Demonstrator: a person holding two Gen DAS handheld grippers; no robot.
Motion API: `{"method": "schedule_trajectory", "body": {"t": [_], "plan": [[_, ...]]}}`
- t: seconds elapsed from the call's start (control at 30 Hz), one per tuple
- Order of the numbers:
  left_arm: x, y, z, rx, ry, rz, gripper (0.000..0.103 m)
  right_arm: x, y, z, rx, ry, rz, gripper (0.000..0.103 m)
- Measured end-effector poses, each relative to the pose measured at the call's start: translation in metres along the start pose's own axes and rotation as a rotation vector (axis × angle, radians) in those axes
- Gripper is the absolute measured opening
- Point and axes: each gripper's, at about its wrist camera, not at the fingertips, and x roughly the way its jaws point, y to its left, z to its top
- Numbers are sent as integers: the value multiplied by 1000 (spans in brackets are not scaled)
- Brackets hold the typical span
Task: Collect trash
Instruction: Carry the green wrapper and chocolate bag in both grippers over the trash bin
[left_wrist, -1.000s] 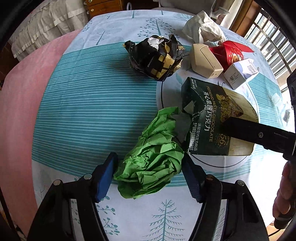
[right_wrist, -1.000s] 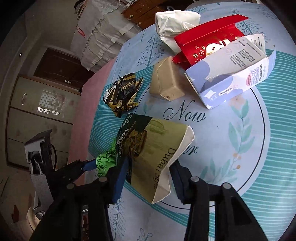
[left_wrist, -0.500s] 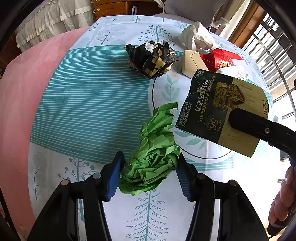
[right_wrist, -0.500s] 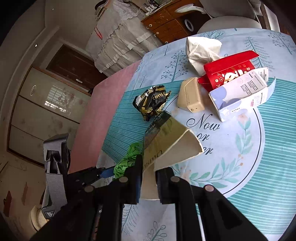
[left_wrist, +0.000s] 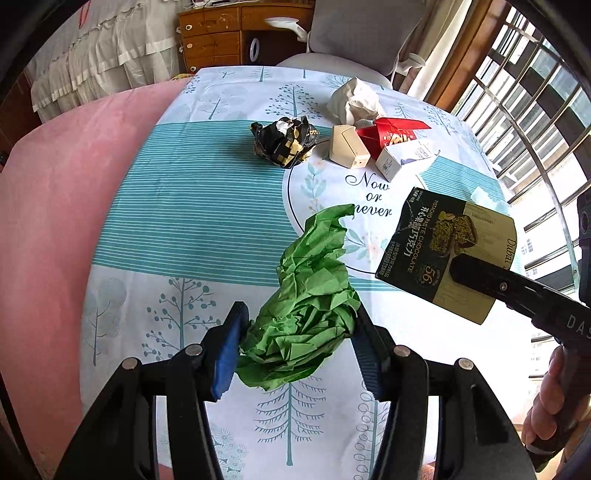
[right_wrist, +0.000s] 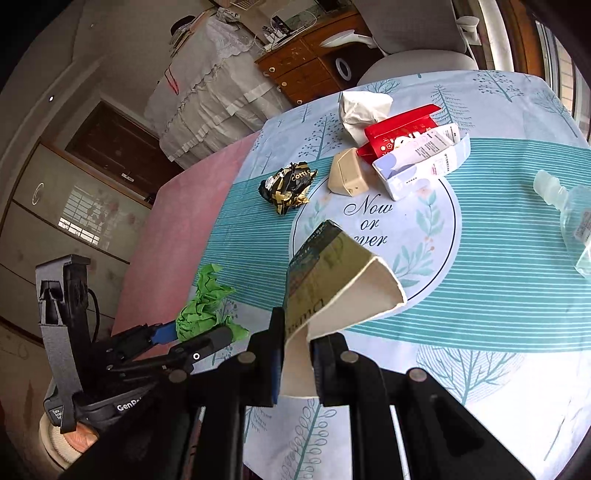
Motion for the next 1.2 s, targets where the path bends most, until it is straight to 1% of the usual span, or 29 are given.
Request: {"method": "schedule_trajectory", "body": {"t": [0.2, 0.33, 0.57, 0.67, 0.83, 0.93, 1.1, 1.2], "plan": [[-29, 5, -27, 29, -24, -13, 53, -22, 18, -32, 13, -16, -54, 13], [-44, 13, -46, 50, -44, -35, 53, -33, 31, -60, 27, -2, -99, 13], [-72, 30, -81, 97, -97, -67, 53, -39, 66, -110, 12, 23, -185, 13], [-82, 41, -98, 115, -116, -71, 53, -40, 83, -127, 2, 20, -219, 13], [-94, 57, -131, 150, -123, -88, 53, -44, 117, -158, -34, 10, -266, 13], [-100, 64, -155, 185, -114, -98, 53, -44, 133, -180, -22, 13, -286, 13], [-106, 69, -194, 258, -111, -107, 53, -37, 152, -223, -17, 47, -323, 13], [-102, 72, -214, 268, -88, -128, 53, -33, 157, -246, -7, 76, -346, 13]]}}
